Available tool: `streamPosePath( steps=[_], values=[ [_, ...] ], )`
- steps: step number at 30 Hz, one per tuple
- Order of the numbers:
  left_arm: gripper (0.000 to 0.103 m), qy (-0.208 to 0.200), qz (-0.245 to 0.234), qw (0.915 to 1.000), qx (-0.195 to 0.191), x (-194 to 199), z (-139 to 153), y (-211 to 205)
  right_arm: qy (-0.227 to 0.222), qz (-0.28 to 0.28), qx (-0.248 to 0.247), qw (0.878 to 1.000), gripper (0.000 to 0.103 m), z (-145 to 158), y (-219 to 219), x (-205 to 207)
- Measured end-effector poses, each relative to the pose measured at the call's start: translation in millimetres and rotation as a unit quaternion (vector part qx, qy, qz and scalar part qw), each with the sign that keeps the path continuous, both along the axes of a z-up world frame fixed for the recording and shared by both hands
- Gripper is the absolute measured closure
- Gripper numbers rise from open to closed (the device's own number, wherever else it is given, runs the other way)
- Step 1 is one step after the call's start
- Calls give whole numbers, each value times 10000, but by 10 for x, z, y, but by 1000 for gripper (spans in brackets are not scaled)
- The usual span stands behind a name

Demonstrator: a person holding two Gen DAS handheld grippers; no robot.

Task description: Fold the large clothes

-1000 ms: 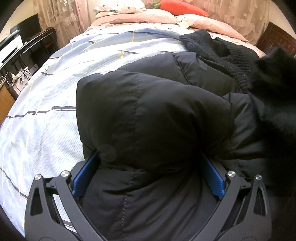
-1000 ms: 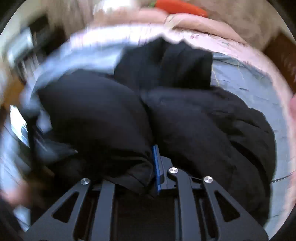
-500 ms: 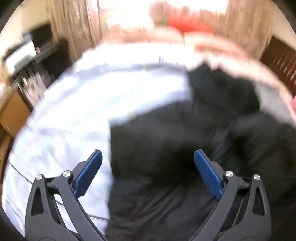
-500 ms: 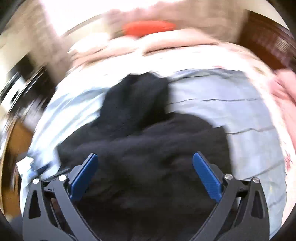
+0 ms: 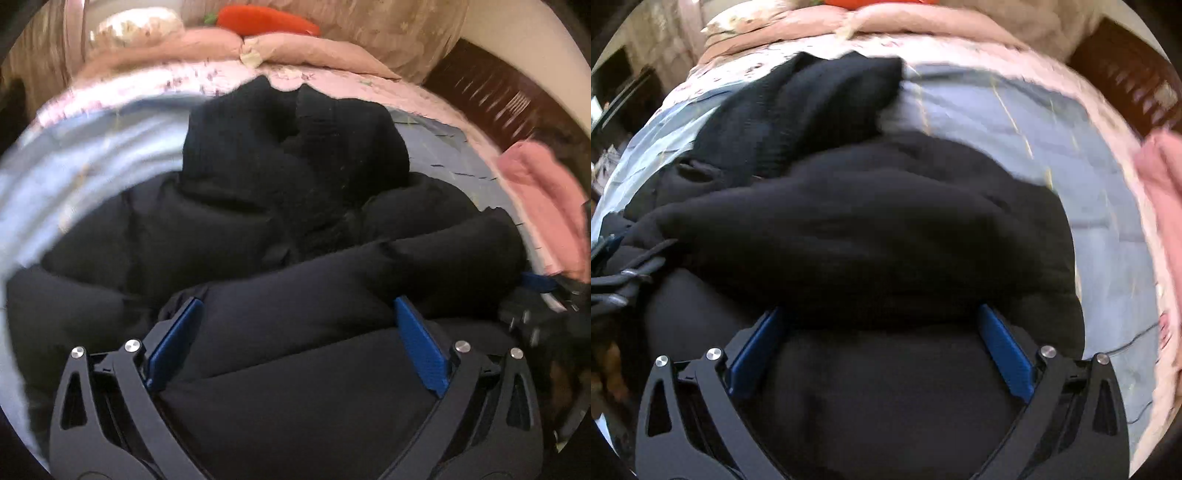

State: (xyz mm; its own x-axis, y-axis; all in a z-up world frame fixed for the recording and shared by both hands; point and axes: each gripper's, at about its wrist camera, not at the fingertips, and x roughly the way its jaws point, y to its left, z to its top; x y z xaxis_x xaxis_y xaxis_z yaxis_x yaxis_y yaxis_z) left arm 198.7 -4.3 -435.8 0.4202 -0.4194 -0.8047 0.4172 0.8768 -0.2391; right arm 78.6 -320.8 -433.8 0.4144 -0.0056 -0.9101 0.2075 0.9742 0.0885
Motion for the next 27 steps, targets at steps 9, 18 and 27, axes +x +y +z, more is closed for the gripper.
streamPosePath(
  steps=[9,18,27],
  values=[
    [2,-1238,263,9917,-208,277,816,210,-833,406,577,9940,1,824,-253,787],
    [5,588,828,9947,148,2580,252,271,130,486,1631,9853,1,296,-381,2747],
    [5,1511,905,9844,13,3339,-354,-233,346,-285,2157,9754,9,-91,-348,3272]
  ],
)
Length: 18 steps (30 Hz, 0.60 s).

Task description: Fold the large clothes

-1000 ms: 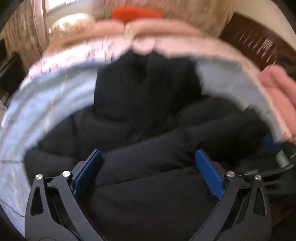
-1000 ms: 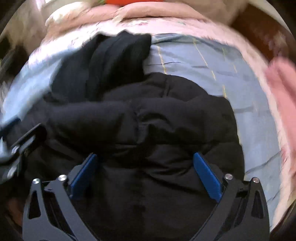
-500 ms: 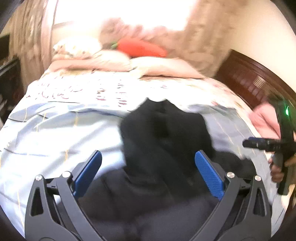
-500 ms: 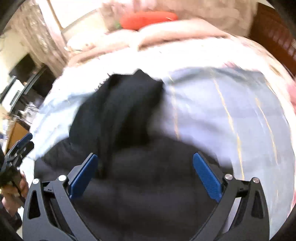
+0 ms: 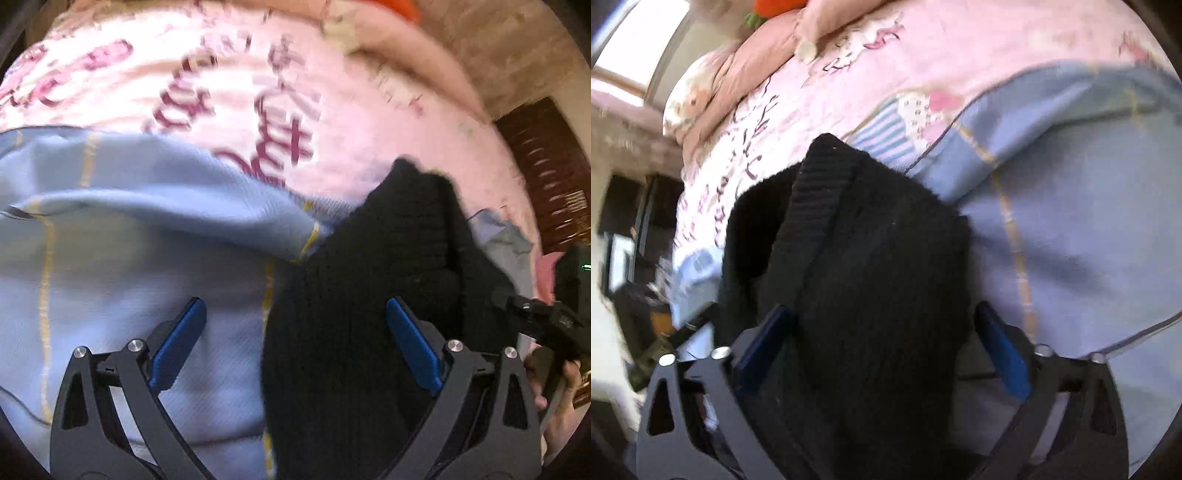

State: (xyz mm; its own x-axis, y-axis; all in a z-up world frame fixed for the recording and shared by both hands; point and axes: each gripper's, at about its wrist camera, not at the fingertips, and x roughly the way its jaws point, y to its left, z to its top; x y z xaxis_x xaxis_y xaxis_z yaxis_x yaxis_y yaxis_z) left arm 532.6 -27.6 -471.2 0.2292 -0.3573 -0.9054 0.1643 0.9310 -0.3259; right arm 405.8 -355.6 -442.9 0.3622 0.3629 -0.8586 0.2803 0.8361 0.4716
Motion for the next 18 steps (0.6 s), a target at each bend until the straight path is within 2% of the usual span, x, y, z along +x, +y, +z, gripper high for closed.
streamPosePath(
  steps=[2,3,4,5,6,7,9,11,13,15,17,18],
  values=[
    [8,-120,88,9998,108,-2,-34,-79,-122,279,-547,9980,21,29,142,31],
    [31,-219,71,9997,-2,-15,-20,-111,-117,379,-644,9971,27,24,171,45],
    [77,-195,-18,9994,-292,-31,-16,-156,-64,448,-656,9968,42,19,207,52],
    [82,-194,-11,9994,-289,-41,-2,-173,-12,407,-657,9970,50,17,219,49],
    [83,-327,-14,9991,-267,-73,51,-184,-63,369,-706,9968,55,54,192,26],
    [84,-541,-109,9982,-249,-130,123,-200,-134,346,-814,9960,69,91,184,-8],
    [85,-838,-182,9957,-364,-258,262,-183,-493,463,-1090,9917,71,319,251,-151],
    [86,-1241,-168,9902,-611,-475,532,-120,-868,592,-1229,9868,72,533,330,-364],
    [86,-1742,-284,9807,-839,-812,872,-40,-1347,630,-1053,9833,72,851,380,-780],
    [86,-2280,-615,9682,-831,-1278,1230,-1,-1751,502,-686,9809,72,1101,336,-1280],
    [86,-2692,-956,9541,-894,-1829,1521,113,-2018,411,-220,9783,72,1279,292,-1896],
    [86,-2798,-1133,9492,-895,-2093,1621,177,-2063,443,-168,9773,72,1309,312,-2124]
  ],
)
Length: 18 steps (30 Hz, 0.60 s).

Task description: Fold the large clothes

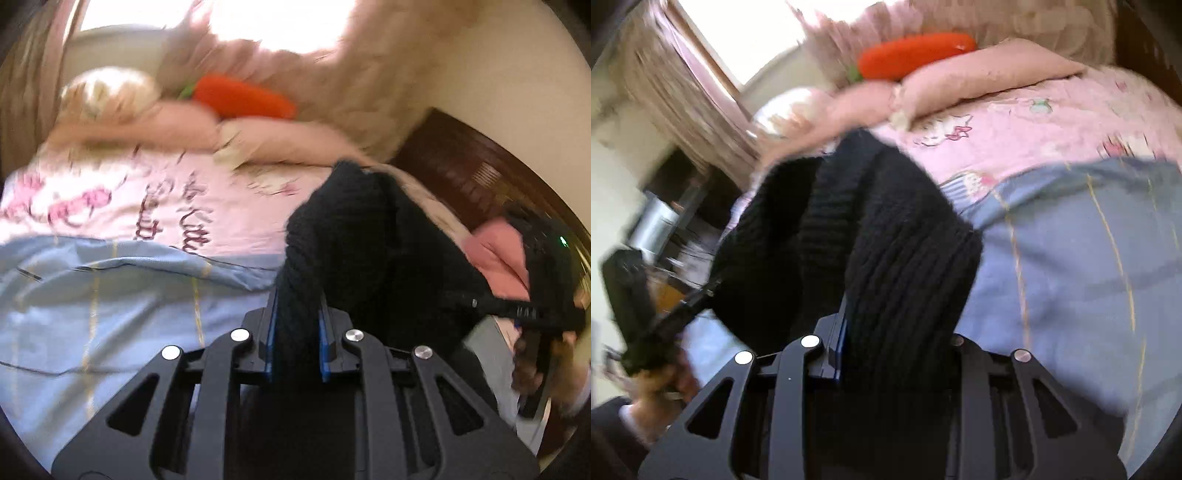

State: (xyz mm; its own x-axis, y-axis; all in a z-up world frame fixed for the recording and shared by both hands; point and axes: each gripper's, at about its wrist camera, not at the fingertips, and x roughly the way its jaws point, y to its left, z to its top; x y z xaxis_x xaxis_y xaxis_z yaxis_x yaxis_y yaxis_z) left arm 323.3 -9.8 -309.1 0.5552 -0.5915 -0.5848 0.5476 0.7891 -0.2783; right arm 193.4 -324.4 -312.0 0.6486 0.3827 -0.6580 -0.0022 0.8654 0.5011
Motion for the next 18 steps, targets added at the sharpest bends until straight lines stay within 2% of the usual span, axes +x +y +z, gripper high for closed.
streamPosePath(
  steps=[2,5,7,9,10,11,12,13,16,18],
  values=[
    [85,-117,-281,9992,272,-511,64,101,96,225,-177,9995,72,4,87,-514],
    [85,76,-503,9959,743,-1127,-78,257,728,474,-592,9945,72,-239,302,-1223],
    [84,278,-531,9911,1185,-1480,-303,336,1136,281,-632,9911,72,-438,328,-1600],
    [84,403,-380,9853,1619,-1779,-565,439,1634,-96,-580,9848,66,-605,306,-1885],
    [74,462,-251,9831,1755,-1881,-664,496,1846,-301,-539,9809,45,-666,276,-2002],
    [63,630,8,9813,1817,-1980,-760,577,2242,-772,-670,9692,8,-740,219,-2186],
    [20,811,289,9797,1809,-2056,-807,659,2397,-1126,-813,9609,1,-743,172,-2288],
    [2,884,622,9778,1798,-2123,-797,716,2401,-1547,-842,9546,1,-704,93,-2425],
    [2,776,1503,9788,1151,-2370,-454,914,1709,-2086,-304,9625,1,-364,-59,-2675],
    [2,649,1920,9754,863,-2457,-132,917,1287,-2160,-452,9668,1,-63,3,-2649]
  ],
)
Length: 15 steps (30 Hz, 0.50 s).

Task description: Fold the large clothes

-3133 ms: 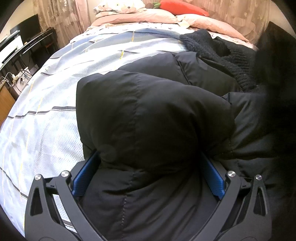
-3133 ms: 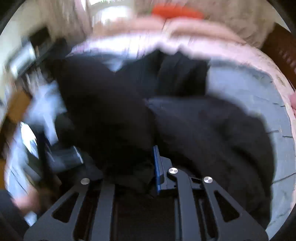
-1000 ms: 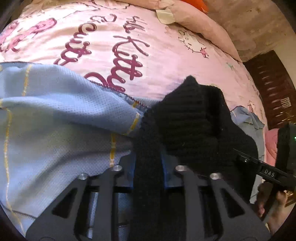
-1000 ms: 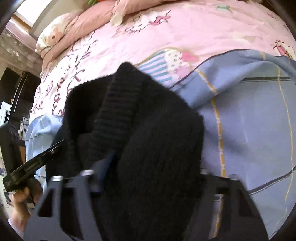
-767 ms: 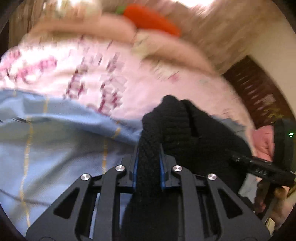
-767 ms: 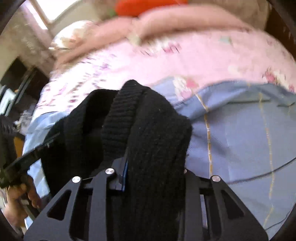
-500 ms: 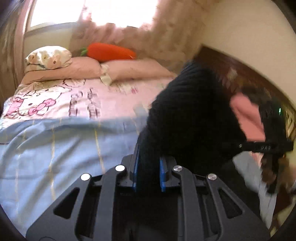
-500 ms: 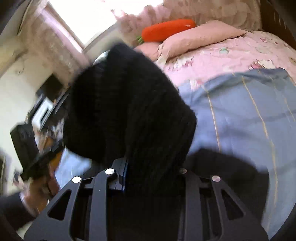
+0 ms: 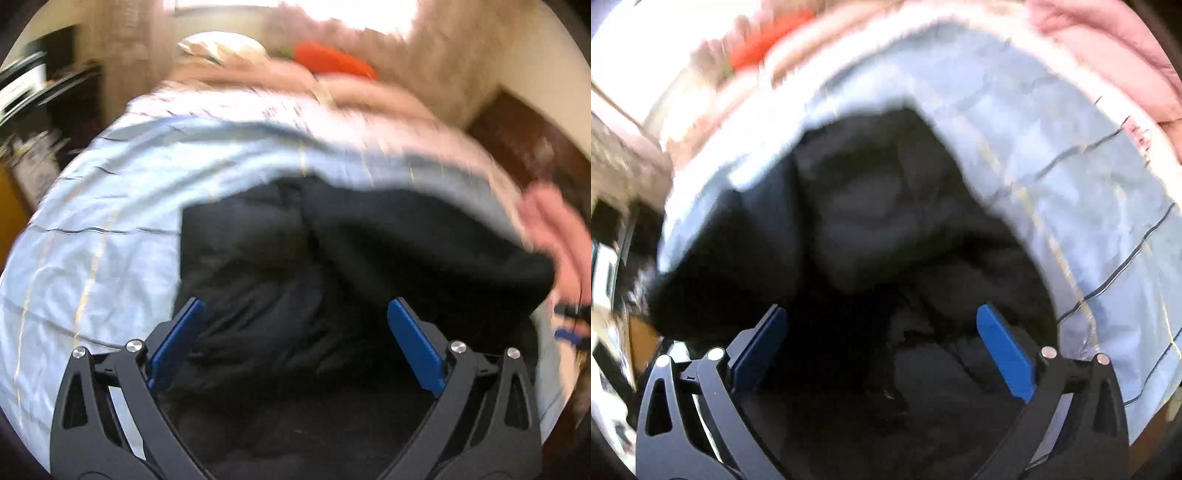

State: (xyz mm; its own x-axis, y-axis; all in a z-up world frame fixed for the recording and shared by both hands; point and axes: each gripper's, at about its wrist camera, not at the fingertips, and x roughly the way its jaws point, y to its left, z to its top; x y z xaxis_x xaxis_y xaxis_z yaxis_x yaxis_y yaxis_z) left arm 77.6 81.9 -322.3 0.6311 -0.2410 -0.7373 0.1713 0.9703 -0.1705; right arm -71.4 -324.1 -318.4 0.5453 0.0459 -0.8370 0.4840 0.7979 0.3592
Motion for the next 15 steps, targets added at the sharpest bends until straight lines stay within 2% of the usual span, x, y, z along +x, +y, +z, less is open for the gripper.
streamPosePath(
  steps=[2,5,6,8,9,12,13,14,15],
  values=[
    [2,-302,-17,9993,-211,20,318,-147,-309,337,-351,9983,1,272,216,186],
    [2,-548,46,9984,123,238,585,-530,-566,939,-1484,9828,1,516,652,649],
    [2,-475,94,9985,258,307,573,-632,-543,1050,-1672,9788,1,506,731,747],
    [2,-74,237,9982,550,492,404,-831,-404,1278,-1879,9730,1,374,932,999],
    [2,132,287,9973,656,562,232,-908,-236,1389,-1809,9734,1,230,1022,1138],
    [2,701,275,9902,1173,654,-390,-1014,365,1571,-1108,9807,1,-246,1139,1328],
    [2,887,197,9891,1161,663,-644,-1005,562,1549,-717,9837,1,-441,1144,1341],
    [2,824,164,9922,917,619,-765,-944,763,1579,-318,9840,1,-649,1155,1341],
    [2,765,171,9942,739,579,-866,-881,765,1493,-171,9857,1,-768,1140,1302]
  ],
)
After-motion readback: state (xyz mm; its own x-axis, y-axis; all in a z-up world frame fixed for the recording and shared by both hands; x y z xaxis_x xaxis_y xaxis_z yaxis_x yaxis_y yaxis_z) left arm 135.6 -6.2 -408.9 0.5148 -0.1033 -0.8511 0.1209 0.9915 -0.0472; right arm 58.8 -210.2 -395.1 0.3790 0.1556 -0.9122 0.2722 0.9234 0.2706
